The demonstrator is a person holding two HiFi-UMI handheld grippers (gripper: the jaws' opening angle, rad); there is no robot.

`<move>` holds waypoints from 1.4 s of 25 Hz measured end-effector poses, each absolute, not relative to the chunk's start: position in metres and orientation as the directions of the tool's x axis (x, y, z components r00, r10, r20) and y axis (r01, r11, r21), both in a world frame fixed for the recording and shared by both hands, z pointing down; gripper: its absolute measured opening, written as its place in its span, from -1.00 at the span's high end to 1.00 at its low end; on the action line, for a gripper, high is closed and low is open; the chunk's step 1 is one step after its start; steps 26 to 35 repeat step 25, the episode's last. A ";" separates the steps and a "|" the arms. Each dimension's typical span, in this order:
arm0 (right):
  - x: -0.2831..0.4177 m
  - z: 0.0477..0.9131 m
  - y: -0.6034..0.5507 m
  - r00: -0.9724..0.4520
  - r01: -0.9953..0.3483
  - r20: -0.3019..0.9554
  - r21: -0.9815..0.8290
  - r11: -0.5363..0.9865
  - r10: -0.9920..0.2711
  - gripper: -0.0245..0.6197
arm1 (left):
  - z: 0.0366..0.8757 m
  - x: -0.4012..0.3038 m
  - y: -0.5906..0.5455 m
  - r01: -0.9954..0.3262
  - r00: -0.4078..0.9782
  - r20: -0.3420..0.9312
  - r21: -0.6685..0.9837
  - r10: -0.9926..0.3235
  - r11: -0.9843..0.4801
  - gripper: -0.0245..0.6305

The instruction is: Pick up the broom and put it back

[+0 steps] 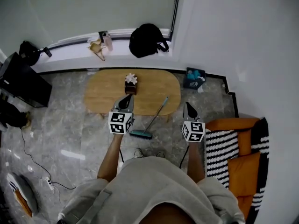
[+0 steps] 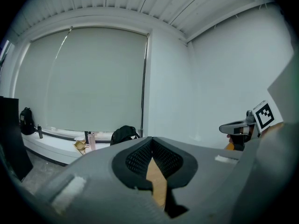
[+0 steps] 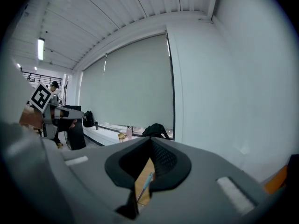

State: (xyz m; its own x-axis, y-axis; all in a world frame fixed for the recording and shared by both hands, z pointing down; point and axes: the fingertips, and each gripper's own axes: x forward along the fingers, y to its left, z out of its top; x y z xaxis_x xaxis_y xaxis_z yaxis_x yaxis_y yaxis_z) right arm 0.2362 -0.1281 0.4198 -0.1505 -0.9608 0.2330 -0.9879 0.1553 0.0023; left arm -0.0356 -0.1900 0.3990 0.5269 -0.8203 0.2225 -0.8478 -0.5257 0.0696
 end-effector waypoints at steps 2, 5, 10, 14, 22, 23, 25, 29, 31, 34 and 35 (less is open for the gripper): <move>0.236 0.418 -0.128 -0.153 -0.987 0.231 0.002 0.158 -0.961 0.92 | 0.399 -0.035 -0.188 -0.849 0.526 0.220 0.073 -0.821 -0.524 0.92; 0.236 0.417 -0.127 -0.155 -0.987 0.229 0.001 0.160 -0.961 0.92 | 0.400 -0.033 -0.184 -0.849 0.526 0.220 0.086 -0.822 -0.521 0.92; 0.234 0.417 -0.129 -0.165 -0.986 0.227 -0.002 0.169 -0.960 0.92 | 0.402 -0.030 -0.182 -0.849 0.527 0.222 0.087 -0.820 -0.522 0.92; 0.232 0.418 -0.131 -0.172 -0.984 0.232 -0.005 0.176 -0.957 0.92 | 0.401 -0.031 -0.182 -0.849 0.527 0.225 0.081 -0.820 -0.523 0.92; 0.234 0.419 -0.130 -0.175 -0.984 0.238 0.001 0.181 -0.955 0.92 | 0.400 -0.033 -0.185 -0.852 0.521 0.222 0.076 -0.824 -0.518 0.92; 0.234 0.419 -0.130 -0.176 -0.983 0.238 0.001 0.181 -0.955 0.92 | 0.399 -0.034 -0.185 -0.852 0.521 0.222 0.076 -0.824 -0.518 0.92; 0.234 0.418 -0.131 -0.176 -0.983 0.238 0.003 0.182 -0.955 0.92 | 0.399 -0.034 -0.185 -0.852 0.521 0.221 0.076 -0.824 -0.518 0.92; 0.234 0.418 -0.131 -0.176 -0.983 0.238 0.003 0.182 -0.955 0.92 | 0.399 -0.034 -0.185 -0.852 0.521 0.221 0.076 -0.824 -0.518 0.92; 0.234 0.418 -0.131 -0.176 -0.983 0.238 0.003 0.182 -0.955 0.92 | 0.399 -0.034 -0.185 -0.852 0.521 0.221 0.076 -0.824 -0.518 0.92; 0.234 0.418 -0.131 -0.176 -0.983 0.238 0.003 0.182 -0.955 0.92 | 0.399 -0.034 -0.185 -0.852 0.521 0.221 0.076 -0.824 -0.518 0.92; 0.234 0.418 -0.131 -0.176 -0.983 0.238 0.003 0.182 -0.955 0.92 | 0.399 -0.034 -0.185 -0.852 0.521 0.221 0.076 -0.824 -0.518 0.92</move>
